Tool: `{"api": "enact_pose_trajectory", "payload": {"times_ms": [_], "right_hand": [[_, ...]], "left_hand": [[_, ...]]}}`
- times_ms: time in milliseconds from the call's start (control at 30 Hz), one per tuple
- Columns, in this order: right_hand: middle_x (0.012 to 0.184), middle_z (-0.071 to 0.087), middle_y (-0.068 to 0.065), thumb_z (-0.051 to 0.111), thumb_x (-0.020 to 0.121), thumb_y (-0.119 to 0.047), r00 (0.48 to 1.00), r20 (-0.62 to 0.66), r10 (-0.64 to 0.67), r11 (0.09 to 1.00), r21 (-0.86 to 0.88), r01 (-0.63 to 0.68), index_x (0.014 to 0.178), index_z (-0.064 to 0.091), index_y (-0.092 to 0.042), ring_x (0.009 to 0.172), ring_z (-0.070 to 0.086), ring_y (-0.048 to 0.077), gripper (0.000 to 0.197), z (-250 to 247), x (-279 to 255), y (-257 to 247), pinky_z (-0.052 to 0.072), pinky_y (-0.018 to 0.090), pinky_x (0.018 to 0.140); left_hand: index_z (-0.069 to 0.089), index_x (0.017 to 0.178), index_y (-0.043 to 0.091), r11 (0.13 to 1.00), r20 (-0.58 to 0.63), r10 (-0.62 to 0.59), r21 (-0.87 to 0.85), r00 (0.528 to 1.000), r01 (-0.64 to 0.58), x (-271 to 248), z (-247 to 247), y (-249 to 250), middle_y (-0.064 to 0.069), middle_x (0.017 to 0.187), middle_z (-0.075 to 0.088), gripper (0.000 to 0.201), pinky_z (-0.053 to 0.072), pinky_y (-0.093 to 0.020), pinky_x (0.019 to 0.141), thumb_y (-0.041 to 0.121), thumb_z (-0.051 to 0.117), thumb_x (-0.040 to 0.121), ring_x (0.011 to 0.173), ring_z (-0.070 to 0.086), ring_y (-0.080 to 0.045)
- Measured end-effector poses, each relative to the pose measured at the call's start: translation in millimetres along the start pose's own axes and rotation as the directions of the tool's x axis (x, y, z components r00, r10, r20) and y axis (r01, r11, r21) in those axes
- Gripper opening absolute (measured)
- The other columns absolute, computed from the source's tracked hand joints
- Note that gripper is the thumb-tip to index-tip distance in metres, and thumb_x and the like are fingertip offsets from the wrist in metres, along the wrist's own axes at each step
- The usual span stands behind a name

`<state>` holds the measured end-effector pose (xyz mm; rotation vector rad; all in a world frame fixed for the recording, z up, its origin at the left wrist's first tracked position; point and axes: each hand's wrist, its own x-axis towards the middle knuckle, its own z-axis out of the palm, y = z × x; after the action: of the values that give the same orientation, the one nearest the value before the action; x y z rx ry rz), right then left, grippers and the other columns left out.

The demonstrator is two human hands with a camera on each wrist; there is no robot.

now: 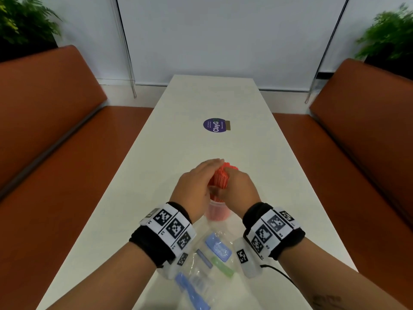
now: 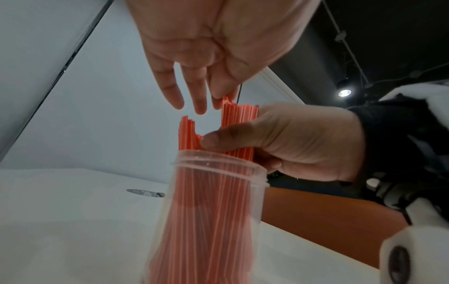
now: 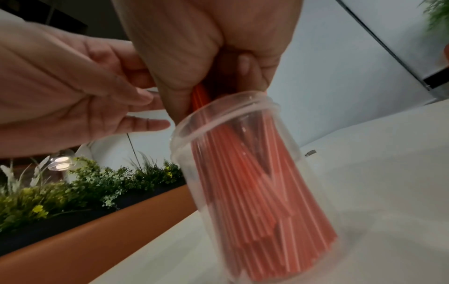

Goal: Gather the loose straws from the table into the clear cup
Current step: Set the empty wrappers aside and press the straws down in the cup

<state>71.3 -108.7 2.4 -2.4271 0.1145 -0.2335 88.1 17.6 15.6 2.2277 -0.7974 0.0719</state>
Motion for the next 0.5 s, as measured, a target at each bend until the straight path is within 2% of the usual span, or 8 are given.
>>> {"api": "enact_pose_trajectory", "payload": {"times_ms": [100,167,200,267,333,367,433,500], "right_hand": [[0.114,0.059,0.001,0.076,0.072,-0.02,0.998,-0.064,0.006,0.997,0.081,0.0,0.12,0.052,-0.017,0.097,0.057,0.014,0.054,2.6,-0.3,4.8,0.047,0.026,0.086],[0.123,0.048,-0.002,0.079,0.068,-0.02,0.995,-0.094,-0.011,0.988,0.153,0.025,0.129,0.044,-0.019,0.099,0.05,0.007,0.071,1.0,-2.1,9.3,0.044,0.022,0.087],[0.125,0.045,-0.002,0.079,0.067,-0.022,0.994,-0.107,-0.034,0.99,0.136,0.048,0.133,0.04,-0.018,0.101,0.049,0.007,0.077,-0.3,-4.6,11.7,0.043,0.021,0.086],[0.125,0.047,0.002,0.076,0.068,-0.032,0.973,-0.182,-0.142,0.99,-0.031,0.139,0.135,0.04,-0.016,0.106,0.05,0.013,0.078,-2.0,-10.8,16.3,0.043,0.025,0.086],[0.125,0.054,0.006,0.064,0.072,-0.044,0.94,-0.215,-0.266,0.945,-0.249,0.211,0.132,0.045,-0.013,0.112,0.05,0.02,0.07,-1.0,-15.3,22.4,0.043,0.033,0.087],[0.129,0.055,0.008,0.055,0.077,-0.049,0.935,-0.194,-0.297,0.922,-0.313,0.228,0.132,0.046,-0.013,0.118,0.049,0.023,0.067,0.0,-16.3,24.9,0.043,0.037,0.089],[0.141,0.047,0.01,0.034,0.088,-0.055,0.944,-0.121,-0.306,0.906,-0.341,0.25,0.137,0.041,-0.012,0.132,0.042,0.026,0.065,2.3,-14.5,31.4,0.04,0.041,0.098],[0.152,0.033,0.008,0.012,0.09,-0.056,0.96,-0.045,-0.277,0.921,-0.299,0.251,0.143,0.032,-0.016,0.143,0.026,0.024,0.07,1.7,-9.4,36.0,0.029,0.043,0.109]], "left_hand": [[0.042,0.139,0.017,1.0,0.039,0.004,0.031,0.999,-0.006,2.0,3.4,-4.9,0.001,0.145,0.044,0.06,0.032,-0.029,0.113,-0.009,0.035,0.085,0.13,0.046,-0.017],[0.043,0.138,0.016,0.996,0.082,0.014,0.083,0.996,-0.021,2.5,3.6,-7.9,0.0,0.145,0.045,0.056,0.037,-0.037,0.11,-0.001,0.035,0.086,0.128,0.049,-0.022],[0.044,0.138,0.016,0.993,0.103,0.024,0.117,0.994,-0.036,2.6,4.1,-10.4,0.0,0.145,0.044,0.056,0.038,-0.04,0.108,0.004,0.033,0.084,0.129,0.048,-0.022],[0.043,0.138,0.016,0.986,0.135,0.039,0.158,0.99,-0.061,2.1,5.9,-13.2,0.001,0.149,0.038,0.058,0.035,-0.043,0.11,0.012,0.029,0.082,0.136,0.039,-0.021],[0.031,0.144,0.018,0.979,0.146,0.023,0.196,0.989,-0.052,1.1,8.9,-13.8,0.002,0.156,0.021,0.057,0.023,-0.041,0.116,0.009,0.031,0.088,0.145,0.02,-0.017],[0.022,0.147,0.019,0.975,0.15,-0.008,0.22,0.989,-0.025,0.6,10.6,-13.8,0.003,0.159,0.01,0.059,0.015,-0.037,0.119,0.006,0.033,0.09,0.147,0.009,-0.014],[0.007,0.149,0.02,0.968,0.14,-0.063,0.251,0.988,0.026,1.0,12.6,-12.5,0.004,0.159,-0.005,0.067,0.007,-0.03,0.117,0.002,0.035,0.091,0.147,-0.006,-0.01],[0.005,0.149,0.019,0.965,0.145,-0.079,0.258,0.986,0.039,2.6,13.0,-9.2,0.003,0.159,-0.007,0.069,0.006,-0.029,0.117,0.002,0.035,0.09,0.146,-0.007,-0.01]]}}
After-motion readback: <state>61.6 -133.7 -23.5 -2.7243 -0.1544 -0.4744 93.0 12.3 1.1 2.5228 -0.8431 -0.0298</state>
